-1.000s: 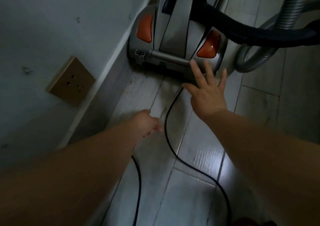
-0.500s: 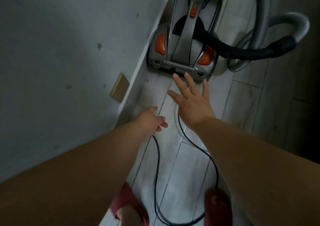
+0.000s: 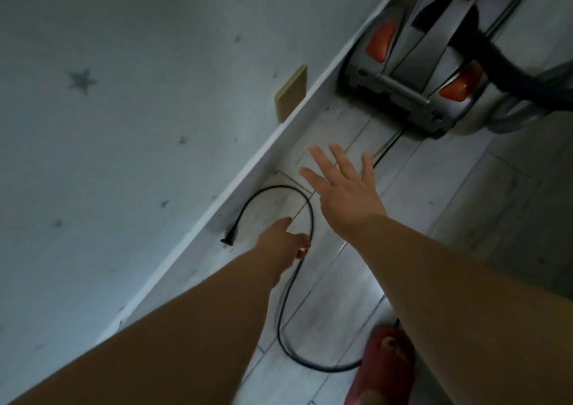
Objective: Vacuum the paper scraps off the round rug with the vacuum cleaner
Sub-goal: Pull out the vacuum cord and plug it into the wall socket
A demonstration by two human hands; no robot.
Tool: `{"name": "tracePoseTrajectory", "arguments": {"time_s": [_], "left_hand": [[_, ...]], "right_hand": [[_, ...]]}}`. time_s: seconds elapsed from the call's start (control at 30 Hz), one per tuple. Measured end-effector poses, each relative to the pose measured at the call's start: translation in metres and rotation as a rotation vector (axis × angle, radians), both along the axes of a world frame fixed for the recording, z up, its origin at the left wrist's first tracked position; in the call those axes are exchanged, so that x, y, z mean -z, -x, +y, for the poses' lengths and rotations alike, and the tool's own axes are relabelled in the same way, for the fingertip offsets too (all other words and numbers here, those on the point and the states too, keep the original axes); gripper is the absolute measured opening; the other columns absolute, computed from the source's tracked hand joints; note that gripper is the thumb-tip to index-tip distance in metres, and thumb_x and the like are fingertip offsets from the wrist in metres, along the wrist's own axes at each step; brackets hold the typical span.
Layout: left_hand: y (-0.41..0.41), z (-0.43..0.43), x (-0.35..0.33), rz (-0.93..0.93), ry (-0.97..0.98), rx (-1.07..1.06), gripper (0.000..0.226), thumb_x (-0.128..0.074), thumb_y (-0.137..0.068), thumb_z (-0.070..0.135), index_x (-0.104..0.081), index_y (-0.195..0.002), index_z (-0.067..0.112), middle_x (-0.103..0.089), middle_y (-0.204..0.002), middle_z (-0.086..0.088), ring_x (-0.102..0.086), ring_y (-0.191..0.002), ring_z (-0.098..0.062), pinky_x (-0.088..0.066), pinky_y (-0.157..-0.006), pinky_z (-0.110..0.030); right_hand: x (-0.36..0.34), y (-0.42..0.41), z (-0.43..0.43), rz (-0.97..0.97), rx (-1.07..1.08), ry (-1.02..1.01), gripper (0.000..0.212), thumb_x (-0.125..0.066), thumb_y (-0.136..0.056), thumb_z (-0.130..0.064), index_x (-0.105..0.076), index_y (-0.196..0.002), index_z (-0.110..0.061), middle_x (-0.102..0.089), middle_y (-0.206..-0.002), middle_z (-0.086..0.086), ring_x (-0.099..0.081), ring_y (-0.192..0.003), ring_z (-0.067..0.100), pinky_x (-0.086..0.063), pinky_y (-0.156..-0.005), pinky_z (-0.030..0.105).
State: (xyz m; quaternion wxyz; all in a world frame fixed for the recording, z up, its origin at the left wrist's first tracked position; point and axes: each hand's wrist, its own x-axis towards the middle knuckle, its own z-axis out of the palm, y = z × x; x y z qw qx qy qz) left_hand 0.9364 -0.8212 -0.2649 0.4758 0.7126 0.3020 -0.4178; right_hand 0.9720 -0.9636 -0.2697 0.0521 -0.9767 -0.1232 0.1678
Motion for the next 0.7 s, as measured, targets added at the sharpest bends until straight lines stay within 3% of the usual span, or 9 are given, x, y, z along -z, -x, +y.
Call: {"name": "tracePoseTrajectory", "arguments": {"time_s": [0.13,0.27,0.43,0.53,0.7], "left_hand": [[0.027,0.05,0.04,0.042,-0.039,-0.069,0.065,-0.061,-0.09,0.017,-0.03,-0.147,0.021,-0.062,-0.119,-0.008,-0.059,-0.067,-0.007,-0.045,-0.047,-0.015],[0.04,0.095,0.079,0.068,-0.07,-0.229,0.064,-0.06,-0.09,0.012,-0.03,-0.147,0.02,-0.061,-0.116,-0.011,-0.06,-0.069,-0.01,-0.046,-0.053,-0.018],[0.041,0.127,0.128,0.075,-0.033,-0.427,0.065,-0.059,-0.091,0.008,-0.029,-0.147,0.02,-0.064,-0.108,-0.011,-0.064,-0.078,-0.017,-0.051,-0.067,-0.027],[0.037,0.141,0.155,0.08,-0.002,-0.491,0.055,-0.056,-0.092,0.005,-0.039,-0.141,0.024,-0.066,-0.109,-0.011,-0.067,-0.091,-0.022,-0.053,-0.081,-0.033],[0.023,0.162,0.191,0.043,-0.037,-0.383,0.036,-0.052,-0.092,0.001,-0.053,-0.124,0.017,-0.064,-0.113,-0.012,-0.064,-0.103,-0.026,-0.052,-0.09,-0.039]], "right_hand": [[0.039,0.026,0.061,0.089,-0.072,-0.002,0.086,-0.043,-0.091,0.006,-0.006,-0.158,-0.033,0.025,-0.164,-0.004,0.028,-0.149,0.023,0.021,-0.111,0.059],[0.082,0.037,0.113,0.153,-0.182,-0.035,0.076,-0.042,-0.098,-0.002,-0.006,-0.158,-0.032,0.022,-0.165,-0.004,0.024,-0.15,0.022,0.018,-0.113,0.058],[0.132,0.034,0.154,0.291,-0.255,-0.045,0.071,-0.047,-0.098,-0.006,-0.017,-0.158,-0.028,0.0,-0.168,-0.001,0.007,-0.154,0.021,0.004,-0.122,0.051],[0.165,0.03,0.179,0.281,-0.312,-0.069,0.061,-0.049,-0.099,-0.015,-0.026,-0.155,-0.027,-0.016,-0.165,-0.003,0.0,-0.153,0.023,-0.002,-0.122,0.051],[0.213,0.022,0.204,0.209,-0.345,-0.022,0.045,-0.047,-0.099,-0.032,-0.048,-0.144,-0.028,-0.039,-0.151,-0.001,-0.016,-0.147,0.029,-0.004,-0.121,0.054]]}}
